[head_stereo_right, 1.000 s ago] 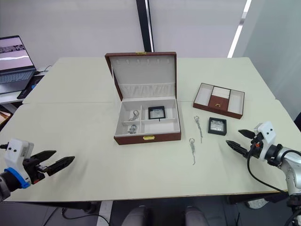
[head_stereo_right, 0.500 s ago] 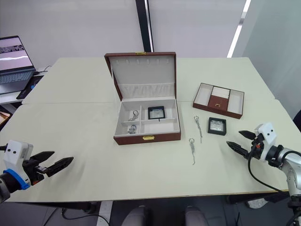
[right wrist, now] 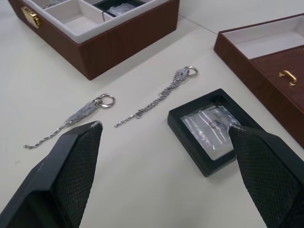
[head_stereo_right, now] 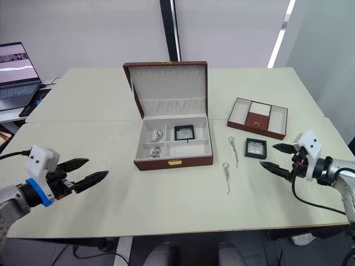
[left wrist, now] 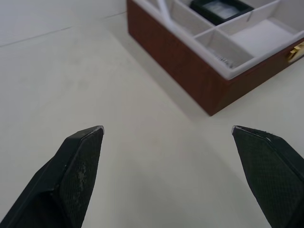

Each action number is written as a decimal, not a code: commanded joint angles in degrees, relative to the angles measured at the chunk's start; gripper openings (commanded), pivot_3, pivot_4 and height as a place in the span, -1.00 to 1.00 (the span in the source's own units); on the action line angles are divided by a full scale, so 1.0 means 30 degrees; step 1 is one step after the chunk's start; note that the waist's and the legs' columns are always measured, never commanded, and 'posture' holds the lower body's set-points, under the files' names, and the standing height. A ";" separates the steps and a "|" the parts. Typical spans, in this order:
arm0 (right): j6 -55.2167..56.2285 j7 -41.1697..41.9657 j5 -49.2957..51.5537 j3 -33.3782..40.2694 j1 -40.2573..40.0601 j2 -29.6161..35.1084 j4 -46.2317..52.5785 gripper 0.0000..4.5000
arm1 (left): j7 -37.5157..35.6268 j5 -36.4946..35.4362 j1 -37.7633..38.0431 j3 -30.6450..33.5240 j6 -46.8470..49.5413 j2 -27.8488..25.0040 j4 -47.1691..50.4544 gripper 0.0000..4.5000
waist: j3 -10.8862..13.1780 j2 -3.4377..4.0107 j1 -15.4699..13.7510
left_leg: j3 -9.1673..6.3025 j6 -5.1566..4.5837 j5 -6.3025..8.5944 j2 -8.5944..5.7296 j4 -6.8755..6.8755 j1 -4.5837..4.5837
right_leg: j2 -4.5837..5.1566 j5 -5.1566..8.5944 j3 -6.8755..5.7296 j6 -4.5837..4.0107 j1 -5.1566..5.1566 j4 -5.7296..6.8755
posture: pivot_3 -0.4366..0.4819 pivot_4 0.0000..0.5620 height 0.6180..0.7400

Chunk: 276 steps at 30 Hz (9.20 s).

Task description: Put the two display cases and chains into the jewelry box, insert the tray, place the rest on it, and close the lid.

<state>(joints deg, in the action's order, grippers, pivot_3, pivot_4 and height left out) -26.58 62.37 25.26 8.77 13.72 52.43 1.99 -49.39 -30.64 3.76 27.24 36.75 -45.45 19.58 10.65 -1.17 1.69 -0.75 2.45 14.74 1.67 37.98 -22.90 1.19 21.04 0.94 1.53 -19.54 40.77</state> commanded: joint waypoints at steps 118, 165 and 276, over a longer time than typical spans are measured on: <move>0.1652 0.6885 -0.8635 -0.9912 1.9543 -1.2692 -1.5544 1.00 | 0.5464 0.3910 0.6911 -0.6619 -1.1102 0.7305 0.5111 1.00 | 0.0027 0.0039 0.0064 | -0.0012 -0.0006 0.0005 0.0012 -0.0049 -0.0028 | 0.0008 -0.0006 -0.0017 -0.0017 -0.0041 -0.0077 | -0.05 -0.47 1.00; 0.2687 -0.0989 -0.1962 0.2282 0.0030 -0.2609 -0.3750 1.00 | 0.2136 0.1471 0.0799 0.1305 -0.4516 -0.0720 -0.5124 1.00 | 0.0034 0.0048 0.0046 | 0.0009 -0.0004 0.0005 0.0012 -0.0090 -0.0035 | 0.0006 -0.0005 -0.0008 -0.0014 -0.0014 -0.0157 | -0.05 -0.47 1.00; 0.7353 0.2187 -1.2475 -0.4745 1.8698 -0.3161 -2.4571 -0.99 | 0.2394 0.4771 -0.0709 -1.0276 -1.2886 0.6622 0.0709 1.00 | 0.0052 0.0091 0.0013 | 0.0027 -0.0009 0.0007 0.0002 -0.0052 -0.0025 | 0.0008 -0.0013 -0.0007 -0.0019 0.0065 -0.0241 | -0.05 -0.47 1.00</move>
<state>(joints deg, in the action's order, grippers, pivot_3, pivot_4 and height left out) -4.65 67.20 -13.44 -6.35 67.06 41.06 -74.94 -42.79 -16.30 1.41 -4.24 -0.69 -25.98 21.13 10.81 -0.90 1.72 -0.66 2.42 14.77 1.68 37.82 -22.98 1.21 21.00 0.93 1.47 -19.34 40.03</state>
